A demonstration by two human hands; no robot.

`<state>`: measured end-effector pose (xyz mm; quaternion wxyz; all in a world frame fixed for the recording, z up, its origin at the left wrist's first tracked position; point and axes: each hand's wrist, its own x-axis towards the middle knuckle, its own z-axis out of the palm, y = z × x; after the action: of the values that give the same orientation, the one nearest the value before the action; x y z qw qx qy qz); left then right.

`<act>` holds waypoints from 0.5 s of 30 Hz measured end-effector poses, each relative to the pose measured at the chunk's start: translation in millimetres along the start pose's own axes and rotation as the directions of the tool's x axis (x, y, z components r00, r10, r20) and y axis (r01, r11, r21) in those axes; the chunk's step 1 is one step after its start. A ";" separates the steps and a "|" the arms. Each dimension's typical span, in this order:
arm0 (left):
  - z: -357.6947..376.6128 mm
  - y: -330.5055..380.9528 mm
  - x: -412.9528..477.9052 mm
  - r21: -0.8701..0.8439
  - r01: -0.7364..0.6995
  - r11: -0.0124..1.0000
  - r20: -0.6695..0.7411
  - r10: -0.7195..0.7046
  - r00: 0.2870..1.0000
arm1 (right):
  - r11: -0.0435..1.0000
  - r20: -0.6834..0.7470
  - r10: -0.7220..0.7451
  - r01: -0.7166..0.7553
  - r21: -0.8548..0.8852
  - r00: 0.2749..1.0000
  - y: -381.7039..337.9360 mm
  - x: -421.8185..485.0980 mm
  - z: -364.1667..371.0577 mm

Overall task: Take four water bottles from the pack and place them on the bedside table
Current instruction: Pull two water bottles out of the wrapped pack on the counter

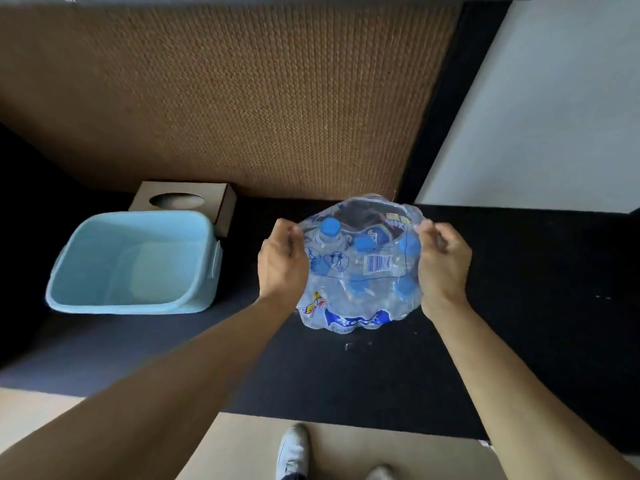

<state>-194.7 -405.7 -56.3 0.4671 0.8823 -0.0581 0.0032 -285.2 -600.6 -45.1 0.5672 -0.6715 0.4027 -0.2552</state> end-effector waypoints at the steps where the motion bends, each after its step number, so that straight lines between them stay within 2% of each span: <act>1: 1.9 -0.4 1.3 0.003 -0.015 1.000 0.002 0.015 1.000 | 1.000 0.012 -0.008 0.008 -0.009 1.000 2.1 1.5 -0.2; 4: 2.2 -4.2 7.3 0.002 -0.015 1.000 0.023 0.015 1.000 | 1.000 0.022 0.000 0.000 -0.017 1.000 2.8 4.5 -2.0; 10: 0.5 -9.5 5.2 -0.066 0.082 0.994 0.061 -0.078 0.995 | 0.997 0.104 0.023 -0.015 -0.077 0.994 1.4 0.2 -2.2; 15: -4.8 -13.6 3.2 -0.108 0.208 0.972 0.183 -0.186 0.965 | 0.990 0.127 0.076 -0.060 -0.126 0.989 14.9 -8.4 -11.7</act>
<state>-189.9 -394.5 -64.6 0.5134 0.8492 -0.0102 -0.1231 -302.9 -600.6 -55.9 0.5590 -0.7059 0.4020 -0.1661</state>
